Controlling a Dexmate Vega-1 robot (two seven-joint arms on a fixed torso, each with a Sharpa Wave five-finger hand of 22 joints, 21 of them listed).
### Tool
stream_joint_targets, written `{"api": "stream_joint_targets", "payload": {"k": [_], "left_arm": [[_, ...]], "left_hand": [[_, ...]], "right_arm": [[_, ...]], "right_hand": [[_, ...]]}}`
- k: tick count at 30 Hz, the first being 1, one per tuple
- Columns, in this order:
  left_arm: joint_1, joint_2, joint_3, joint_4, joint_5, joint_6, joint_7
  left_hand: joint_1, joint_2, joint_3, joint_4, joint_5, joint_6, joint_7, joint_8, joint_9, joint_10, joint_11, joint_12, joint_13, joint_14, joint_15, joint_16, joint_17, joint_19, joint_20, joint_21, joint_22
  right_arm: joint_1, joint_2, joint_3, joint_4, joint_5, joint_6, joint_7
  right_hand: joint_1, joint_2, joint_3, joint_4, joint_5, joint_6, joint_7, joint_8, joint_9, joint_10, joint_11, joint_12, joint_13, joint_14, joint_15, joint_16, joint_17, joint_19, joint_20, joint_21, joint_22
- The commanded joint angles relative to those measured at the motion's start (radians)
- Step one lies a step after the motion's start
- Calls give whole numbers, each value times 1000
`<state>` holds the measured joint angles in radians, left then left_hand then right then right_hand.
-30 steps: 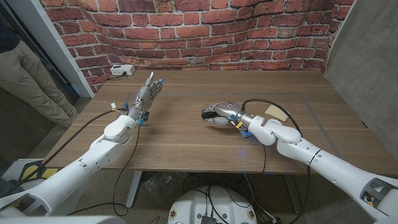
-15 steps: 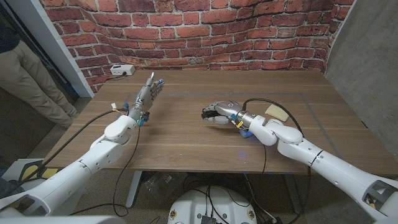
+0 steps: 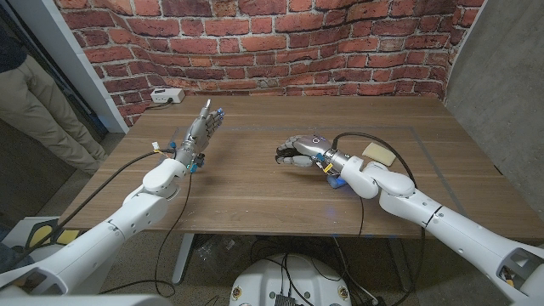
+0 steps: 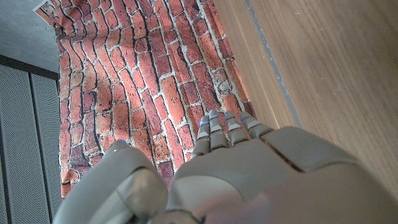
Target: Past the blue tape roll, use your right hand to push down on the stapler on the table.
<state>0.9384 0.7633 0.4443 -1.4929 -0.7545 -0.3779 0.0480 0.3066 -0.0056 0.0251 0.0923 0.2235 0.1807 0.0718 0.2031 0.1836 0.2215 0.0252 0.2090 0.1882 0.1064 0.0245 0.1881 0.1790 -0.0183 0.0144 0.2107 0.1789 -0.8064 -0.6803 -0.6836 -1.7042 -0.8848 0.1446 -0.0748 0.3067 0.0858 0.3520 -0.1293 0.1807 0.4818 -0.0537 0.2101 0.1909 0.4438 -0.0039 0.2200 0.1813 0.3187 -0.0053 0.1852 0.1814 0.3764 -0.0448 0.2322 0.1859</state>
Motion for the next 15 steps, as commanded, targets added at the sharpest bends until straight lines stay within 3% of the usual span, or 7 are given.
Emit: {"api": "stream_joint_targets", "payload": {"k": [1,15], "left_arm": [[5,3,-3,-7,2,0,1],[6,6,-5,-10,4,1,-3]], "left_hand": [[0,3,-8,4,5,4,-1,-1,2,8,-3,-2,3,11,1,2,5,3,7,-2,4],[3,6,-9,4,5,4,0,-2,2,10,-3,-2,3,12,2,2,5,6,5,-2,4]], "right_arm": [[-16,-1,18,-26,5,-7,-21],[-56,5,76,-57,86,-16,-48]], "right_hand": [[-5,3,5,-2,-3,-8,0,-6,-1,-2,-4,-3,3,7,-1,-1,3,-4,-3,-5,3],[-4,2,6,-3,-3,-57,4,-24,0,-5,-9,-6,3,15,1,1,2,4,-2,-4,2]]}}
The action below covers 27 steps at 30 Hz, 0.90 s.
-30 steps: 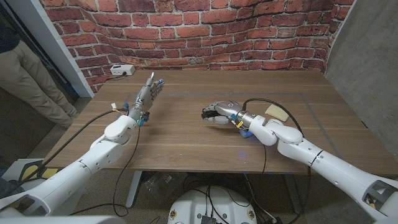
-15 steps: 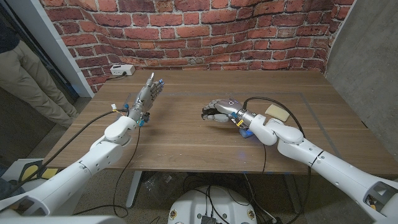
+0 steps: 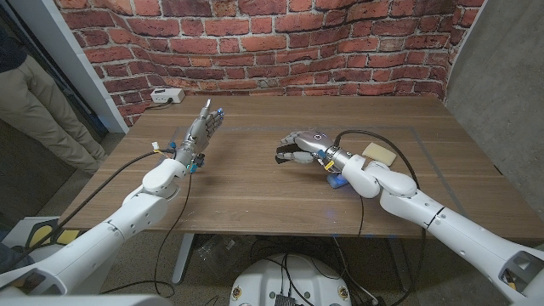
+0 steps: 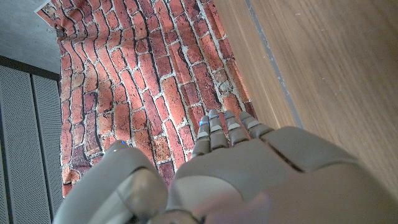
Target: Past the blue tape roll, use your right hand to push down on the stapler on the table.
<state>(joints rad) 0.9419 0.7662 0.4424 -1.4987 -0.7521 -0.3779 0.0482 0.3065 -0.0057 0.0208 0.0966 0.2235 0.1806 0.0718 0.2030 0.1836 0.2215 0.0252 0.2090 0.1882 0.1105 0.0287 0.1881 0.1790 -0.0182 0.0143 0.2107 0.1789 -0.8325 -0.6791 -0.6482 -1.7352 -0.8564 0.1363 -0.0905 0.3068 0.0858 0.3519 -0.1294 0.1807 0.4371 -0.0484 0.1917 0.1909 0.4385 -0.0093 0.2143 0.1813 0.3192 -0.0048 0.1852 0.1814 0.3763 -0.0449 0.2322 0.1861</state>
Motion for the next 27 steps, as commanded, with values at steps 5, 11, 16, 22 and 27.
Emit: {"api": "stream_joint_targets", "payload": {"k": [5,11,16,22,27], "left_arm": [[1,6,-5,-7,3,2,-4],[1,11,-6,-16,9,7,-1],[3,12,-7,-20,13,7,0],[8,11,-10,-27,14,9,8],[13,9,-9,-36,15,16,18]], "left_hand": [[3,7,-6,-1,5,4,-1,-2,2,9,-3,-2,3,8,-3,2,5,5,6,-2,4],[4,8,-7,-1,5,4,-1,-3,2,9,-3,-3,3,9,-3,2,5,5,5,-2,4],[5,9,-7,-1,5,4,-1,-3,2,9,-4,-3,3,8,-3,1,5,4,5,-3,4],[6,9,-8,-1,5,5,-1,-3,2,9,-4,-3,3,8,-3,1,5,5,5,-2,4],[7,10,-9,-2,4,5,-2,-3,2,10,-3,-3,3,9,-2,1,5,5,5,-2,4]], "right_arm": [[-41,1,54,-41,66,-7,-46],[-51,0,66,-54,70,0,-68],[-53,4,70,-61,62,3,-85],[-48,11,75,-64,66,13,-96],[-45,10,83,-71,73,30,-105]], "right_hand": [[-5,1,7,-3,-3,-15,-2,-6,0,0,-3,0,3,18,0,1,2,6,0,-3,2],[-5,1,7,-3,-3,-15,-2,-4,1,2,-1,0,3,20,1,2,2,8,0,-3,2],[-5,1,7,-3,-3,-15,0,-3,1,4,-1,1,3,22,2,2,2,10,1,-2,2],[-6,0,7,-3,-3,-12,-1,-1,1,8,-1,2,3,22,3,1,2,10,1,-3,2],[-6,0,7,-3,-3,-9,0,1,1,8,-1,1,3,23,2,1,2,10,1,-3,2]]}}
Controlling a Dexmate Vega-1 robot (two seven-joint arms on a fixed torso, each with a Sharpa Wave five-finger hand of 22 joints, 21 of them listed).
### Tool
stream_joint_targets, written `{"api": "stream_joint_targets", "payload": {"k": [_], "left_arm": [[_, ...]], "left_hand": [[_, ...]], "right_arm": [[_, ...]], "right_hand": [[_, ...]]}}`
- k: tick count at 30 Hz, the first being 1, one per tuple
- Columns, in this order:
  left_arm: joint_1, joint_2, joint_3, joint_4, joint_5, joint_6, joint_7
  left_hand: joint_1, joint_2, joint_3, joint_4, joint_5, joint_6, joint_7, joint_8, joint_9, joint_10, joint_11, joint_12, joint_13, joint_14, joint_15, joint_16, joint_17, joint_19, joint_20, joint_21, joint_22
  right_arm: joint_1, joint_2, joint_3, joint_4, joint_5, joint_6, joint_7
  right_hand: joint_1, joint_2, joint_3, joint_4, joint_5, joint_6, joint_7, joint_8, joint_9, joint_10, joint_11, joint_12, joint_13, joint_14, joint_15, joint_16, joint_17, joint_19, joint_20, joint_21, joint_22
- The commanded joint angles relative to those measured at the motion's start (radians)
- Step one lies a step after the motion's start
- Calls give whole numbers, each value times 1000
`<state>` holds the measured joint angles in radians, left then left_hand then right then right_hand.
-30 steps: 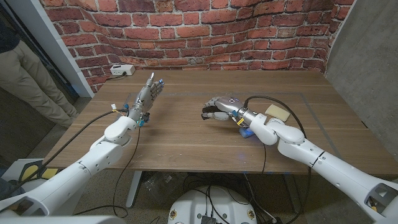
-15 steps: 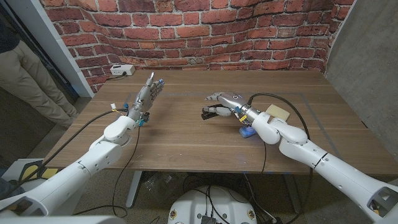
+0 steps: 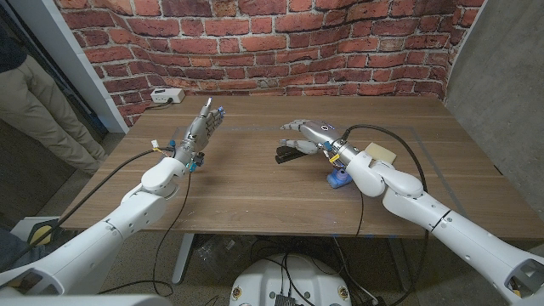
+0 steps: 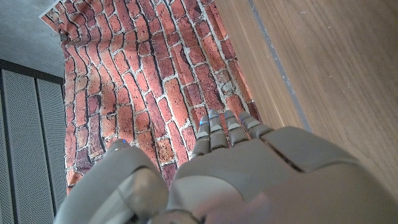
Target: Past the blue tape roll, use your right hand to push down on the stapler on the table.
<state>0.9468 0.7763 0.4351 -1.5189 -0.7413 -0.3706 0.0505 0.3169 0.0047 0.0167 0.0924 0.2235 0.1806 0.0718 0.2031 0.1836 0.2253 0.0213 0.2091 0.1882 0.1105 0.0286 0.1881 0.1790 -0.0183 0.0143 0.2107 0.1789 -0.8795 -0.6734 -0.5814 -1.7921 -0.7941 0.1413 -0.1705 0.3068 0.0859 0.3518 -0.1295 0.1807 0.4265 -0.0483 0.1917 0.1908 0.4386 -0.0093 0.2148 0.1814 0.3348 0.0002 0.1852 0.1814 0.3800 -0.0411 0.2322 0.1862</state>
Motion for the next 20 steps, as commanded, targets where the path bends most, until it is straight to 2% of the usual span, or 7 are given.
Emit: {"api": "stream_joint_targets", "payload": {"k": [1,11,20], "left_arm": [[10,-1,-1,-19,6,10,19],[30,2,-11,-40,13,12,41],[21,-4,-10,-32,17,11,33]], "left_hand": [[-3,0,-5,3,4,5,0,-3,2,6,1,-3,3,9,-3,1,5,6,5,-2,4],[-2,1,-6,2,4,7,0,-3,2,7,-1,-3,3,10,-2,1,5,7,5,-2,4],[-1,2,-7,2,4,5,-2,-4,2,7,-1,-4,3,10,-2,2,5,8,6,-2,4]], "right_arm": [[2,3,18,-17,10,29,-29],[-1,6,34,-36,8,37,-39],[-7,10,38,-43,9,34,-34]], "right_hand": [[-7,0,7,-3,-3,2,-1,1,1,8,-2,1,3,7,-3,1,2,6,-2,-3,1],[-8,-1,7,-2,-3,4,-2,3,2,10,-2,1,3,8,-2,1,2,6,-1,-4,1],[-10,-2,6,-2,-4,7,-2,4,2,15,-2,3,3,10,-1,1,3,6,1,-4,1]]}}
